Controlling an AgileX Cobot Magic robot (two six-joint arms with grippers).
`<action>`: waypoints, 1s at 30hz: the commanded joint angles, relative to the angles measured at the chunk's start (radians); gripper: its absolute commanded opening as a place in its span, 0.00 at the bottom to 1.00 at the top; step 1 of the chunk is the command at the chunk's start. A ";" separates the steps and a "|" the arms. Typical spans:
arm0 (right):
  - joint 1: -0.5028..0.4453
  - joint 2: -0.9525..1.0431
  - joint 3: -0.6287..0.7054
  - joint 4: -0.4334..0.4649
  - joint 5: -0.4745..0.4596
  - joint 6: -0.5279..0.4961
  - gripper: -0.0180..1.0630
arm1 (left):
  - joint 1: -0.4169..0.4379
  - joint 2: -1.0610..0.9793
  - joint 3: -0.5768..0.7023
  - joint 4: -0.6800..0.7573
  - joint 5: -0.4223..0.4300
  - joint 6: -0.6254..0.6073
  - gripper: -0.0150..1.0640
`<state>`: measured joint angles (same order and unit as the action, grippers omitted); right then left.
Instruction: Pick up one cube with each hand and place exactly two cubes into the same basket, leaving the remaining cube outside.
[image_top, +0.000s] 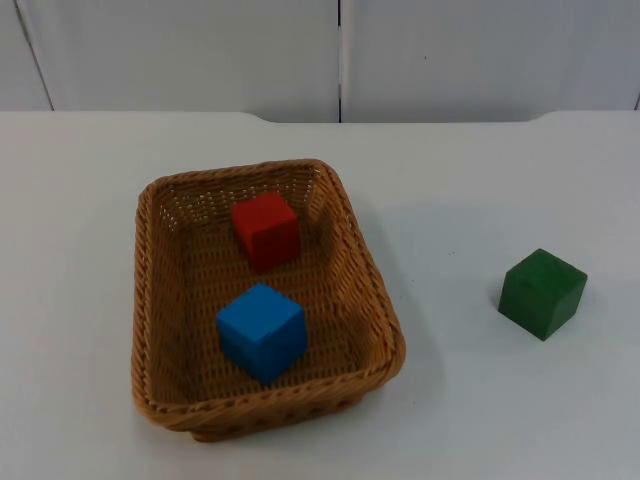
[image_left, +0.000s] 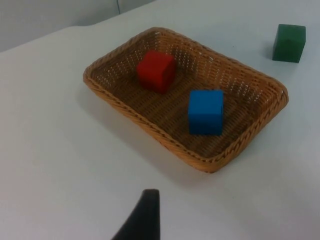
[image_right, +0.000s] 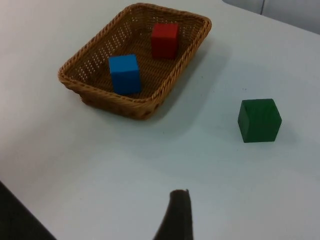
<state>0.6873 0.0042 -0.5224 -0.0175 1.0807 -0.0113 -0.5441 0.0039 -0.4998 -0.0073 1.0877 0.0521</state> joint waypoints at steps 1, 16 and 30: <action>-0.003 -0.004 0.008 -0.007 -0.003 0.004 0.65 | -0.002 -0.004 0.005 -0.010 -0.011 -0.012 0.89; -0.003 -0.004 0.007 -0.005 -0.003 0.004 0.69 | -0.002 -0.004 0.005 -0.008 -0.011 -0.012 0.89; -0.003 -0.004 0.007 -0.005 -0.003 0.004 0.99 | -0.002 -0.004 0.005 -0.006 -0.011 -0.012 0.89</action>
<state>0.6873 0.0042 -0.5224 -0.0175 1.0807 -0.0072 -0.5441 0.0039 -0.4998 -0.0073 1.0871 0.0461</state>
